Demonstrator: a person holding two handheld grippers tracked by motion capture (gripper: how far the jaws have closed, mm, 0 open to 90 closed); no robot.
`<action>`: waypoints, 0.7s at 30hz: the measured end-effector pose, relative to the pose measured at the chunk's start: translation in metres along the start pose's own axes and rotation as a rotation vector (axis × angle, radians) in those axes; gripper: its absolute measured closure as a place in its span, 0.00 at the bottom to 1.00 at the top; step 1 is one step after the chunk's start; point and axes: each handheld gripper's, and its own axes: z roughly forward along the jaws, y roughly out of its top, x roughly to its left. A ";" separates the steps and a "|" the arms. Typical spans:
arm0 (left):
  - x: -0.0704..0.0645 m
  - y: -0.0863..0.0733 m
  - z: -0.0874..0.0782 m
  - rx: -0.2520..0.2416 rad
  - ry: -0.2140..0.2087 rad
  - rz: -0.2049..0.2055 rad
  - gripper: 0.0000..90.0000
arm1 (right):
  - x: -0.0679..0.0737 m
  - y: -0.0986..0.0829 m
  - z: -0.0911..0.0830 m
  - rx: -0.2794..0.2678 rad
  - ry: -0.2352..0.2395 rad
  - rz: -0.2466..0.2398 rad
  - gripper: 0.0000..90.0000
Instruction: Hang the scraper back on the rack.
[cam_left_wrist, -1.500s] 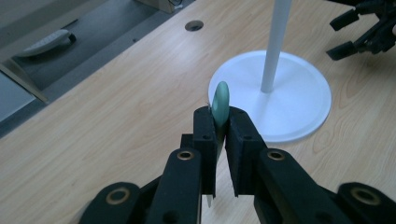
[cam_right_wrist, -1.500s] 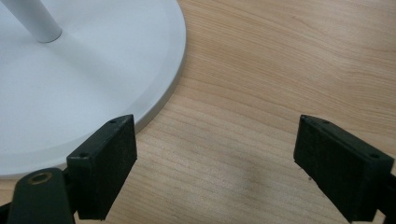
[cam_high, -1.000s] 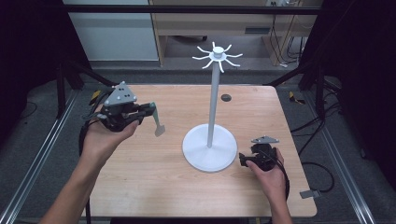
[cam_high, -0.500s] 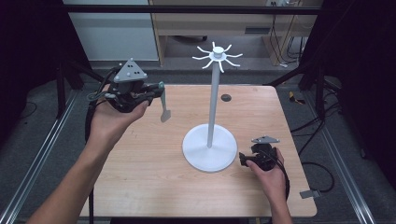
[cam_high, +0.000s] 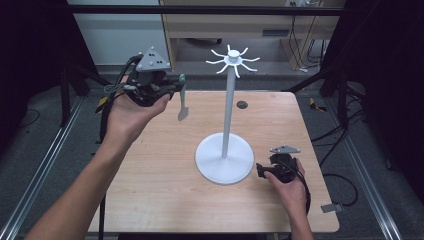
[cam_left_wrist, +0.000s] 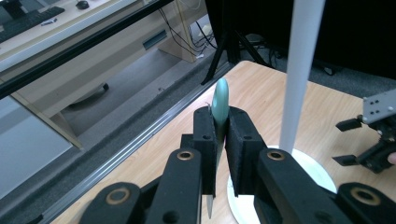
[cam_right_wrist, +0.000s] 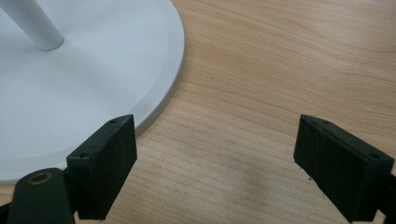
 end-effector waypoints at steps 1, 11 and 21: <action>0.002 0.002 0.001 -0.004 -0.002 -0.010 0.92 | 0.000 0.000 0.000 -0.001 0.000 0.000 0.15; 0.000 0.021 0.008 -0.022 0.028 -0.014 0.92 | -0.001 0.000 -0.002 -0.013 -0.001 0.002 0.15; 0.001 0.037 0.020 -0.056 0.037 -0.021 0.92 | 0.001 0.000 -0.002 -0.010 0.004 0.011 0.15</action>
